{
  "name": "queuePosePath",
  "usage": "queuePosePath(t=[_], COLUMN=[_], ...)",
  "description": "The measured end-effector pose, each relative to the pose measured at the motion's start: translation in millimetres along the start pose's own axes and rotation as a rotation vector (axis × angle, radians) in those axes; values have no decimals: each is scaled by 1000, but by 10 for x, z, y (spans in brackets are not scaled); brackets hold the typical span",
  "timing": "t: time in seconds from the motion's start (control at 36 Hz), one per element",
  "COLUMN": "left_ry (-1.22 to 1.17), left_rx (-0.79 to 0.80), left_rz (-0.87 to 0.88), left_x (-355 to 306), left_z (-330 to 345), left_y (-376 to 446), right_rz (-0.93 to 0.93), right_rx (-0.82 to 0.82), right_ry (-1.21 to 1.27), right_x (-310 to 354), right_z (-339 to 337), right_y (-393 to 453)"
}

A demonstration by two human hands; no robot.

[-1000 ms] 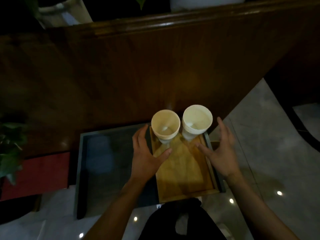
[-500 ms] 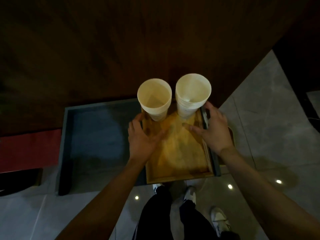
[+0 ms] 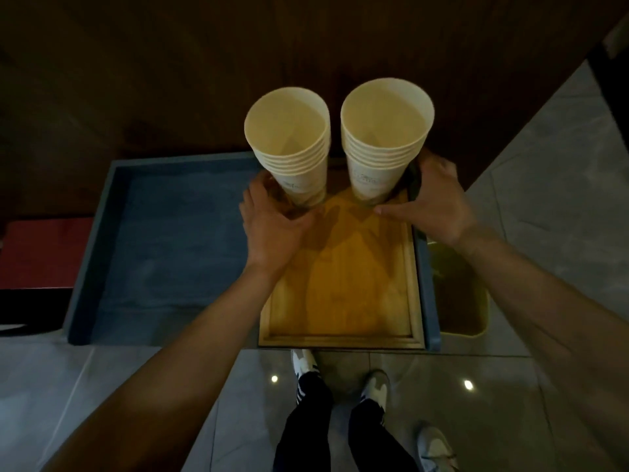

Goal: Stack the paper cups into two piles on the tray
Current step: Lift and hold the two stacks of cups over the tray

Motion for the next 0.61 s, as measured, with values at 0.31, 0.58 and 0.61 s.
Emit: queuePosePath(t=[0.31,0.58,0.61], left_ry=[-99,-132,-132], left_rx=[2,34,44], left_rz=[44,77,79], left_x=[-33,98,113], left_z=[95,148,148], left_y=[193,301,308], right_rz=[-56,6,15], right_rx=[-7,-40,-58], right_ry=[36,2,7], right_x=[-47,-104,-104], right_z=[159,165,159], right_y=[89,141,132])
Point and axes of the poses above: each hand's wrist, its own y-axis towards the middle knuckle, its own z-axis out of the palm, x = y × z, the point moved 6 cm from there along y, towards the middle knuckle, and after that the axes turned 10 degrees about z, right-handed, at the moved point
